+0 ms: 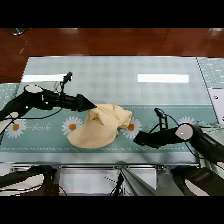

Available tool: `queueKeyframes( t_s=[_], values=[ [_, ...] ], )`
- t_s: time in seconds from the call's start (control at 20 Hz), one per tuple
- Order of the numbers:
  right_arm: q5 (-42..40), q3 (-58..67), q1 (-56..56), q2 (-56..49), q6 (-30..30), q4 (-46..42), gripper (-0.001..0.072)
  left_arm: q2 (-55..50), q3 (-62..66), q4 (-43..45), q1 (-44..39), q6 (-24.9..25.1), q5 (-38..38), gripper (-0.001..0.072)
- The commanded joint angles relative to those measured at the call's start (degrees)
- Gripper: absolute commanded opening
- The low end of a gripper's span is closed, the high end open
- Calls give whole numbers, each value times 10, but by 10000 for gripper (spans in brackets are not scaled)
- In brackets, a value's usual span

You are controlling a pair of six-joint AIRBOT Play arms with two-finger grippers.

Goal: Fold the shirts.

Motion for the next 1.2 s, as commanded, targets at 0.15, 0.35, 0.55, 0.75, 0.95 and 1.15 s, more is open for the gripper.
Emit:
queueKeyframes(
  t_s=[0.15, 0.35, 0.55, 0.75, 0.95, 1.15],
  values=[
    [-112, 2, 80, -75, -103, 206, 625, -2, 19, 2, 60, 3, -18, 24],
    [-144, 45, 79, -114, -117, 216, 625, -2, 19, 3, 59, 3, -18, 24],
    [-132, 133, 79, -188, -147, 216, 625, -2, 19, 3, 59, 3, -19, 24],
    [-137, 215, 46, -250, -155, 198, 624, -2, 19, 3, 59, 3, -17, 24],
    [-124, 275, 33, -306, -154, 195, 624, -2, 19, 3, 59, 3, -16, 24],
    [-126, 315, 33, -359, -145, 195, 515, -2, 19, 3, 59, 3, -16, 24]
  ],
)
